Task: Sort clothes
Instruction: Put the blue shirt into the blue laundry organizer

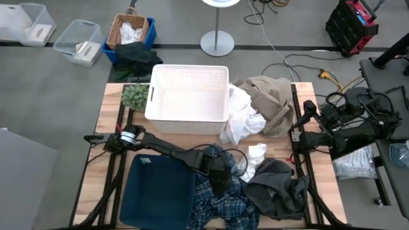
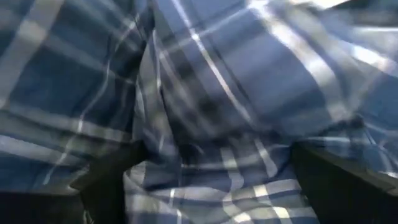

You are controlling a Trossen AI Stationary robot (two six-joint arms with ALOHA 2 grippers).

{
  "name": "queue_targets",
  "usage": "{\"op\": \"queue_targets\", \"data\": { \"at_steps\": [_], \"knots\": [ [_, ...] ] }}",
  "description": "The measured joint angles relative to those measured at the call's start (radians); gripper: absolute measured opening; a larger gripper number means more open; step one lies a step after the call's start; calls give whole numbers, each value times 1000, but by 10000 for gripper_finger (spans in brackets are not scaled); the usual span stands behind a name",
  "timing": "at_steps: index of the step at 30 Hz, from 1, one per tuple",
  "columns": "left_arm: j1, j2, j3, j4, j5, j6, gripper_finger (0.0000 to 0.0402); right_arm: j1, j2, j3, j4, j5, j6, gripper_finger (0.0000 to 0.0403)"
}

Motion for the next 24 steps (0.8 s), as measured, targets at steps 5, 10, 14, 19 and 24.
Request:
{"op": "queue_targets", "data": {
  "at_steps": [5, 10, 14, 19, 24],
  "knots": [
    [2, 0, -136, 182, 57, -74, 355, 0, 0, 0, 0, 5, 0, 354],
    [2, -3, -172, 230, 60, -79, 271, 0, 0, 0, 0, 5, -1, 354],
    [2, -2, -150, 217, 74, -36, 107, 0, 1, 0, 0, 5, -2, 354],
    [-1, 1, 8, 108, 140, 29, 15, 0, 1, 0, 1, 5, -11, 354],
    [-19, 2, 346, -166, 141, 112, 6, 0, 1, 0, 1, 6, -40, 354]
  ]
}}
